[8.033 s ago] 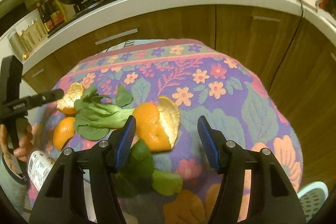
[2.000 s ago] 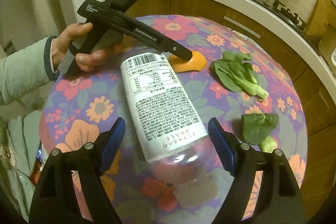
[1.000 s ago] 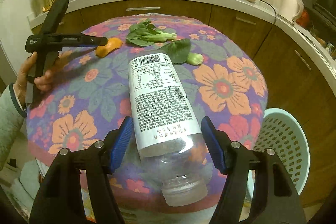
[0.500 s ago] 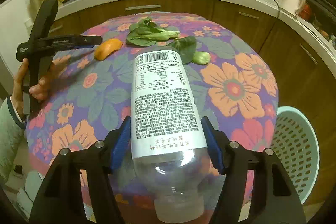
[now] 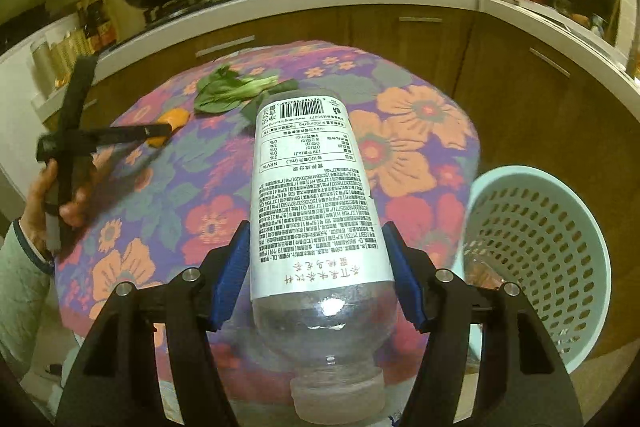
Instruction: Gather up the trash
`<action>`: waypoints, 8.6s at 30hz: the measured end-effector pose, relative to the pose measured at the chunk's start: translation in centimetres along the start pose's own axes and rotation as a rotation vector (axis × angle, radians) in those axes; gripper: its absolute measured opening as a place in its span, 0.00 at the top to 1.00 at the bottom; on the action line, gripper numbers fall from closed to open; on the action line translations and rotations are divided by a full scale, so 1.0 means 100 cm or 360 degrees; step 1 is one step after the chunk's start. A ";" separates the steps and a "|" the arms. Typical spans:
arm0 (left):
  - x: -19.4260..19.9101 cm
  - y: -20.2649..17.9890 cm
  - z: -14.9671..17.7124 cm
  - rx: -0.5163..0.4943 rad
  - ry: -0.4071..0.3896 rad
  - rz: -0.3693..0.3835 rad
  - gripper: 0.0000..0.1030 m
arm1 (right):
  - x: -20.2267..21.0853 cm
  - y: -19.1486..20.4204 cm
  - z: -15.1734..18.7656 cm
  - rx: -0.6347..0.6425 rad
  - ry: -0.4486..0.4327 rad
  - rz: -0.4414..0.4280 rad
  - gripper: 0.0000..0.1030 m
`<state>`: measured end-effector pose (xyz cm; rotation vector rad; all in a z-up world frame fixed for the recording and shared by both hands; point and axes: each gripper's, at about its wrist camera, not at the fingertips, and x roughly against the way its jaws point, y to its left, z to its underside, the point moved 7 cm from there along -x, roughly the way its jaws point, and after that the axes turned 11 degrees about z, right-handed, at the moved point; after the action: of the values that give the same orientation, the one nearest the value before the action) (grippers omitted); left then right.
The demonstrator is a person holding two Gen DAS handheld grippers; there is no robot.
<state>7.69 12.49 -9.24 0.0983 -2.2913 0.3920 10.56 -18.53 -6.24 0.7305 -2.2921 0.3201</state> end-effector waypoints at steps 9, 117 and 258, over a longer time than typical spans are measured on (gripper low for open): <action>0.007 -0.043 -0.008 -0.0125 -0.0057 0.0068 0.85 | 0.018 -0.069 0.010 -0.0208 -0.0064 0.0098 0.41; -0.024 -0.047 -0.067 0.0086 -0.0177 0.0299 0.90 | -0.113 0.063 -0.112 -0.0004 0.0006 0.0030 0.99; 0.015 -0.190 -0.009 -0.0337 -0.0560 0.0317 0.12 | 0.052 -0.109 0.029 -0.0590 -0.0381 0.0829 0.31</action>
<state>10.98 -5.13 -2.83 -0.1827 -2.6863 0.2443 12.25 -30.71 -4.58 -0.0260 -2.6453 0.0320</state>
